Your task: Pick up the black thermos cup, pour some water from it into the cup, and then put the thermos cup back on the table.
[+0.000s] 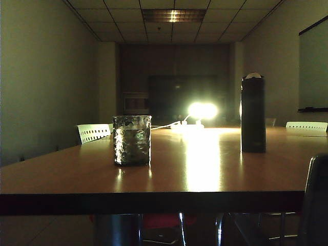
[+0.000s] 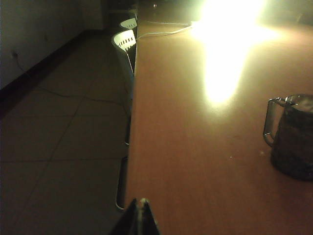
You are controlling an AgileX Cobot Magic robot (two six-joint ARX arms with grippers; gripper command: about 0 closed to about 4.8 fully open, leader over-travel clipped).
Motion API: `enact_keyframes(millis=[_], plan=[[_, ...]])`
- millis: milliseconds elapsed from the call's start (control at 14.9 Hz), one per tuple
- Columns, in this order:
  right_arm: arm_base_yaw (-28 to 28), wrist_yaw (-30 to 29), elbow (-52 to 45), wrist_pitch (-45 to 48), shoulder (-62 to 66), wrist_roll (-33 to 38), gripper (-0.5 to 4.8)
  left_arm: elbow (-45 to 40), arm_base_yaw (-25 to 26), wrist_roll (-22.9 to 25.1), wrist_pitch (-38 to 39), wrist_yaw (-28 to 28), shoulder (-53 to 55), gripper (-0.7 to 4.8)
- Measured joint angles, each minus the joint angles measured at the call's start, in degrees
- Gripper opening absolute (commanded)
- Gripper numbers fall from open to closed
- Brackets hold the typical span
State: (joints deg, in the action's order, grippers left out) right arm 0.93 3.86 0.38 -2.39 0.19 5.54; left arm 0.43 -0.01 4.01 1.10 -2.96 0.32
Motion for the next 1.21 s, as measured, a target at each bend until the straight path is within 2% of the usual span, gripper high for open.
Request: enact_keyframes(millis=[202, 538, 739, 941, 1075, 1210], plan=[[0.0, -0.57, 0.0, 0.0, 0.0, -1.77, -0.08, 0.0, 0.0, -3.78, 0.02, 0.55, 0.0, -0.05], [0.0, -0.98, 2.16, -1.62, 0.09, -2.56, -0.08, 0.68, 0.0, -5.01, 0.33, 0.55, 0.02, -0.05], [0.0, -0.98, 10.84, -2.1, 1.81, -2.56, -0.09, 12.83, 0.0, -8.76, 1.64, 0.46, 1.07, -0.05], [0.0, -1.09, 21.07, -2.12, 13.57, -2.56, -0.08, 27.08, 0.0, -8.76, 10.6, 0.02, 13.73, -0.05], [0.02, -1.29, 26.49, -0.02, 22.71, -3.08, -0.08, 32.0, 0.0, -8.7, 9.11, -6.12, 23.26, -0.05], [0.02, -3.72, 30.38, 7.28, 31.82, -3.87, -0.08, 35.89, -0.31, -8.81, 7.45, -14.95, 29.99, -0.05]])
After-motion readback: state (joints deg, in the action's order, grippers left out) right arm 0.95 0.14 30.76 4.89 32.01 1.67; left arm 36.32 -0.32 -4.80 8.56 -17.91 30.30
